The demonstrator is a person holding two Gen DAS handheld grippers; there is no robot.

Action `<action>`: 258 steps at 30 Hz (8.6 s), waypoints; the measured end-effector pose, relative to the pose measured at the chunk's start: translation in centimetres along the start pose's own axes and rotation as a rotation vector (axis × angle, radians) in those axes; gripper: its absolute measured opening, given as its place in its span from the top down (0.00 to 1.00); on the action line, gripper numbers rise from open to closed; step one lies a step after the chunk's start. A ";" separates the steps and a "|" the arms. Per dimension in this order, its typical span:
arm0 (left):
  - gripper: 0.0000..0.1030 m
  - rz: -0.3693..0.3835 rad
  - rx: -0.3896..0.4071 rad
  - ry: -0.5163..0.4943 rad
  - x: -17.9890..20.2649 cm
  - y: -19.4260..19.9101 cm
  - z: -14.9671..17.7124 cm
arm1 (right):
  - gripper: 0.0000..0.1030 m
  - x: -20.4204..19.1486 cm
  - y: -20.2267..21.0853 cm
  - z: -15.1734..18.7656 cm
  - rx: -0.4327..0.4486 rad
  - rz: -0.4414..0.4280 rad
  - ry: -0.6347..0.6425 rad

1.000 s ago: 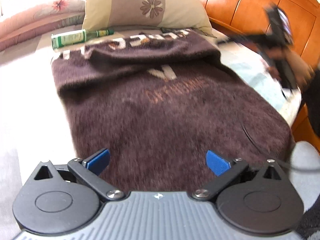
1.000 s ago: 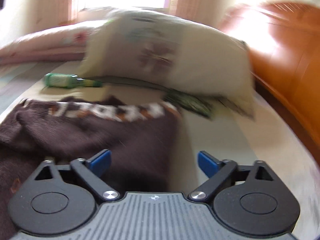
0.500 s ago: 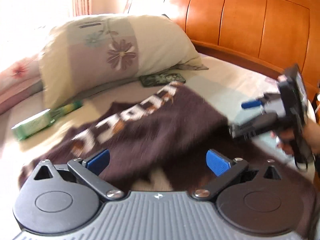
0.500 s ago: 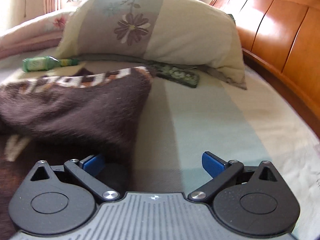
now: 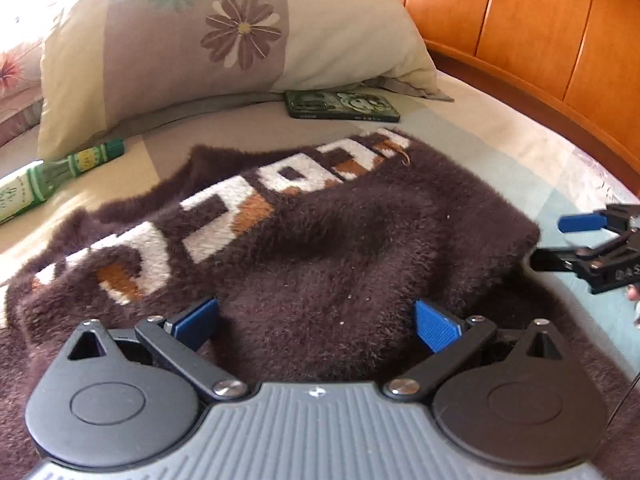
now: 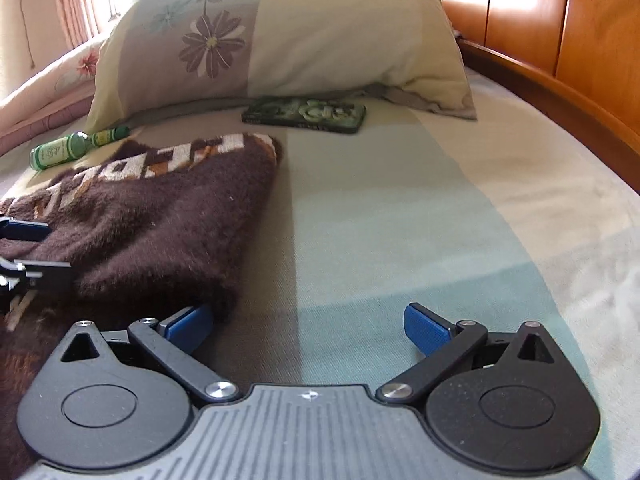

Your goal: Fold clothes

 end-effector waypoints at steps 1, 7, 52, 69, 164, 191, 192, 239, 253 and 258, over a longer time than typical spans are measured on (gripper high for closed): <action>0.01 -0.009 0.010 0.003 -0.4 0.5 -0.2 | 0.00 0.0 0.6 -0.1 0.001 -0.022 0.000; 0.01 -0.025 0.038 0.104 -3.2 2.8 -2.2 | 0.16 -2.6 4.3 -3.3 0.215 -0.162 -0.007; 0.04 0.114 -0.013 0.345 -6.9 -1.4 -4.0 | 0.80 -6.1 0.4 -3.7 0.198 -0.169 0.015; 0.06 0.326 -0.084 0.307 -1.4 -1.6 -1.7 | 0.80 -5.3 -0.9 -2.8 0.158 -0.161 -0.007; 0.07 0.142 0.030 0.737 -13.8 -1.3 -5.4 | 0.00 -8.2 4.7 -3.8 0.231 -0.102 0.169; 0.07 0.206 -0.056 0.695 -9.5 0.8 -1.0 | 0.00 -7.5 5.2 -4.1 0.223 -0.069 0.177; 0.07 0.170 -0.029 0.717 -10.9 1.7 -0.4 | 0.00 -7.4 5.4 -4.1 0.226 -0.069 0.176; 0.06 0.116 0.080 0.757 -12.2 2.2 -2.9 | 0.00 -7.8 3.5 -3.8 0.167 -0.064 0.194; 0.05 -0.029 0.143 0.503 -10.0 14.1 -2.7 | 0.00 -7.6 7.4 -3.9 0.196 -0.049 0.097; 0.03 -0.109 0.100 0.280 -7.6 16.0 0.1 | 0.00 -11.5 9.6 -0.3 0.155 -0.136 0.064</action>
Point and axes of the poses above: each gripper's, at about its wrist camera, not at the fingertips, and y roughly against the way its jaws point, x to its right, z to its underside, the point moved 6 cm from there along -y, roughly the way its jaws point, and after that the axes turned 14 degrees about y, right-handed, at the moved point
